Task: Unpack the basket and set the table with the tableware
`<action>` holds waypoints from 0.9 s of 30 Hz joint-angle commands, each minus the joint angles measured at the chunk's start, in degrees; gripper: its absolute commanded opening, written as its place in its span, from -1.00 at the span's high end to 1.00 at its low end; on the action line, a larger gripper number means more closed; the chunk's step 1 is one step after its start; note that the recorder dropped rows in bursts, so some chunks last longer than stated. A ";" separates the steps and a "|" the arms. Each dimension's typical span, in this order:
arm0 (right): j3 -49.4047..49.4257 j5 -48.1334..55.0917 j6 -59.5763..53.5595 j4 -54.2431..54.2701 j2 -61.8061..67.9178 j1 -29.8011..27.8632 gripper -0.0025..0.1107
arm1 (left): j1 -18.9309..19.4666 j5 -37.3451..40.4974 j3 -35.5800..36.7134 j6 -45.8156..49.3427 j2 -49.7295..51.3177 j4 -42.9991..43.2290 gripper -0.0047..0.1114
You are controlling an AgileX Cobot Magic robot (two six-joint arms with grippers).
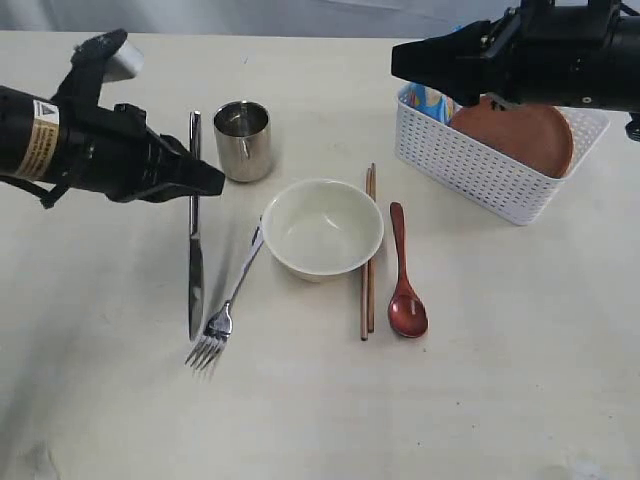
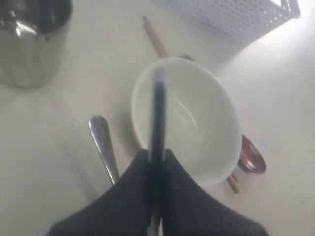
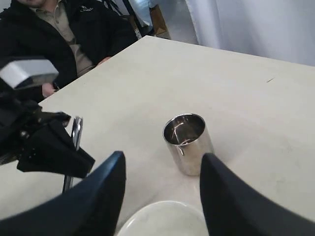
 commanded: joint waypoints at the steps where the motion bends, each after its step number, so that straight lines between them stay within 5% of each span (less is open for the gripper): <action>1: -0.20 0.02 -0.01 -0.40 -0.32 -0.49 0.14 | -1.93 11.38 1.31 -0.65 -8.00 -4.30 0.92; 5: -0.20 0.02 -0.01 -0.40 -0.32 -0.49 0.14 | 1.05 7.63 3.66 10.98 -11.17 -14.89 0.92; 13: -0.20 0.02 -0.01 -0.40 -0.32 -0.49 0.14 | 2.00 8.69 16.20 63.30 -11.43 -69.81 0.92; 22: -0.20 0.02 -0.01 -0.40 -0.32 -0.49 0.14 | -6.98 31.92 16.00 103.27 -11.92 -112.19 0.92; 27: -0.20 0.02 0.10 -0.39 -0.32 -0.49 0.14 | -7.80 53.46 6.99 114.42 -14.68 -119.17 0.92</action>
